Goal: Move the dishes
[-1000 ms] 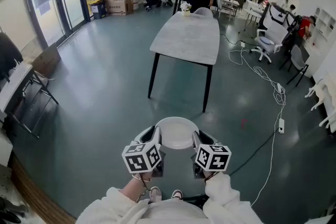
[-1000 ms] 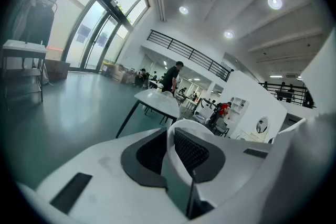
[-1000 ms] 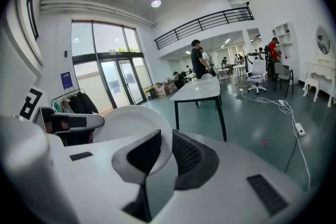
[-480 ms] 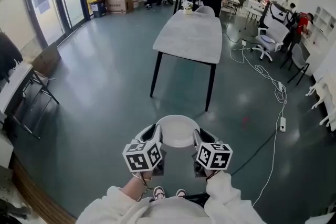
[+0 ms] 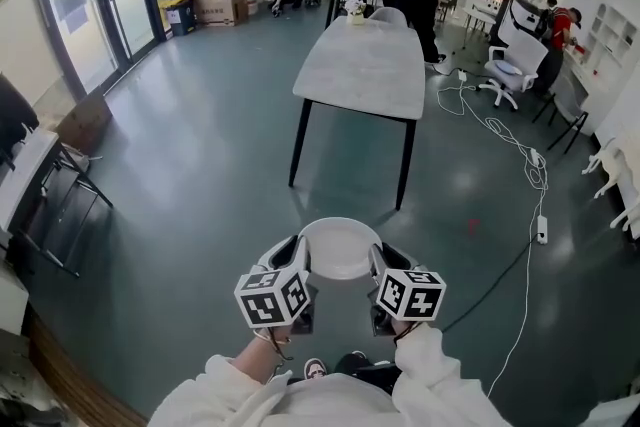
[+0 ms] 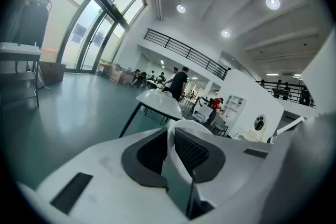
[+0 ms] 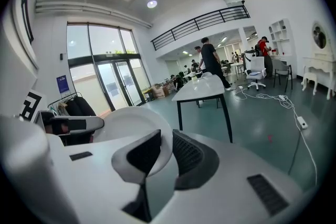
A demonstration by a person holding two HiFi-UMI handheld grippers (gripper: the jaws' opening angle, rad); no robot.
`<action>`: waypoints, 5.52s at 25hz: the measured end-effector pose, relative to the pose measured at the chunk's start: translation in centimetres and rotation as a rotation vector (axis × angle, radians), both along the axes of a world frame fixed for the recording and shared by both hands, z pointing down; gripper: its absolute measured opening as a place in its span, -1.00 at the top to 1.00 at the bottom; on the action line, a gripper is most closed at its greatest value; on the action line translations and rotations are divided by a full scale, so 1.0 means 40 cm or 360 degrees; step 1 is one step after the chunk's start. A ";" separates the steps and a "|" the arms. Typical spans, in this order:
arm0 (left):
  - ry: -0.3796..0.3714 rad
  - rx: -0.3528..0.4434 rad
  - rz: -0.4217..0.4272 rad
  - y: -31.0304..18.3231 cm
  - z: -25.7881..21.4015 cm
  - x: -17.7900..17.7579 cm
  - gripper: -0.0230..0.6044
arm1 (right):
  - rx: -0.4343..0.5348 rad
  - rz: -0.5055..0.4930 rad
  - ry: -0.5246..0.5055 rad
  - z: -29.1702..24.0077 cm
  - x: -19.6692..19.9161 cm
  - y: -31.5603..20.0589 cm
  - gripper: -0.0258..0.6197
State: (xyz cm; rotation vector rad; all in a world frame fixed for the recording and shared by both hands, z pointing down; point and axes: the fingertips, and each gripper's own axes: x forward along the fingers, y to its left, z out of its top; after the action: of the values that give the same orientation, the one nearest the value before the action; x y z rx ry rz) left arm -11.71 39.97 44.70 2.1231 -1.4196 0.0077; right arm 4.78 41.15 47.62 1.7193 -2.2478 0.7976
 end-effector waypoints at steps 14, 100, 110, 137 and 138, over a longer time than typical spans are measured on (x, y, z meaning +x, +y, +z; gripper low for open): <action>-0.0006 -0.0060 0.0011 -0.162 0.057 0.018 0.79 | -0.0051 -0.0001 0.0001 0.048 0.020 -0.164 0.54; -0.0028 -0.0098 0.0044 -1.724 0.036 0.232 0.79 | -0.0062 0.0000 -0.0013 0.009 0.234 -1.723 0.56; 0.0017 -0.0150 0.0095 -1.821 0.074 0.231 0.79 | -0.0110 0.0053 0.0001 0.026 0.234 -1.806 0.56; 0.0066 -0.0428 -0.0128 -1.940 0.237 0.172 0.79 | -0.0357 -0.0174 0.0017 0.167 0.178 -1.987 0.57; 0.0066 -0.0445 -0.0147 -1.946 0.248 0.164 0.79 | -0.0374 -0.0195 0.0019 0.178 0.170 -1.999 0.57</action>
State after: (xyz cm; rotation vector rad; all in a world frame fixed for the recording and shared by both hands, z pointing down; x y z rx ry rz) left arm -5.14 -37.87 54.63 1.8194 -1.4023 0.1191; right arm 11.57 -38.83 54.75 1.4627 -2.1293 0.9757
